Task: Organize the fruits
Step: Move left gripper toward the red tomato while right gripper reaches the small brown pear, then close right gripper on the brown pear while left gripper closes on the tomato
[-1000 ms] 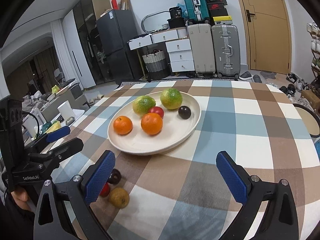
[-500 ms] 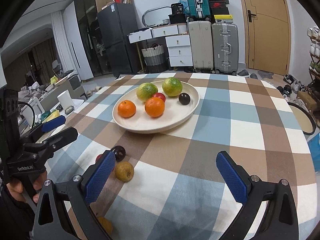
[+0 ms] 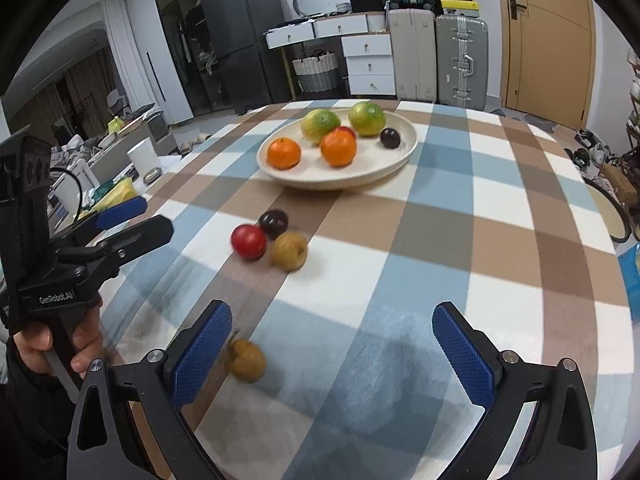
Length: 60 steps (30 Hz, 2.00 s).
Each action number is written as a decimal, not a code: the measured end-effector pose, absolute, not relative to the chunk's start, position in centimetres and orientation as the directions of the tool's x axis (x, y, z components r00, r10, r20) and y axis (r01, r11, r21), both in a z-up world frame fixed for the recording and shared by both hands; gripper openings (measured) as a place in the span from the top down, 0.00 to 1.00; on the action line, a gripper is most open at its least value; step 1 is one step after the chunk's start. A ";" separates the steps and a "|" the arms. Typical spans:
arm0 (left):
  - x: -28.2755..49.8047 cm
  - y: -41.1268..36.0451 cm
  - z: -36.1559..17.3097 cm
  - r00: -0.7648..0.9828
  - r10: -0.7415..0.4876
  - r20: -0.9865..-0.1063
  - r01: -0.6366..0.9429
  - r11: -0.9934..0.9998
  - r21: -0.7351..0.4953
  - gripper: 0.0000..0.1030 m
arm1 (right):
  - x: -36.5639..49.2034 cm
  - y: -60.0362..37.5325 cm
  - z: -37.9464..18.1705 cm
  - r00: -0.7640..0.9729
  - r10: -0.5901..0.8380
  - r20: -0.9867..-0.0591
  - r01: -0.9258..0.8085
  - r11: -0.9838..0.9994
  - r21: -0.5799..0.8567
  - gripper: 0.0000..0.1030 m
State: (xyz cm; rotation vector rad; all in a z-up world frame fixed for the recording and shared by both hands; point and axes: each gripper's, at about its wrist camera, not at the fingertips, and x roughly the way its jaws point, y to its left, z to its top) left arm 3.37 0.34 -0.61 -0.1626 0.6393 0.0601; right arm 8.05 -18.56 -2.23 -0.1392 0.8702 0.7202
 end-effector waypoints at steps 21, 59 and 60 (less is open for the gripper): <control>3.8 0.0 -1.7 0.774 -0.024 -0.633 -0.090 0.985 -0.148 0.01 | 4.8 -16.5 -4.2 0.329 0.514 -0.792 -0.721 0.679 0.141 0.32; 7.5 0.4 -3.7 0.678 -0.055 -0.733 -0.126 0.974 -0.190 0.01 | 7.2 -17.4 -2.3 0.401 0.548 -0.734 -0.684 0.712 0.158 0.75; 7.8 0.3 -3.8 0.675 -0.057 -0.736 -0.124 0.974 -0.189 0.01 | 7.5 -17.5 -2.2 0.406 0.547 -0.732 -0.680 0.716 0.159 0.75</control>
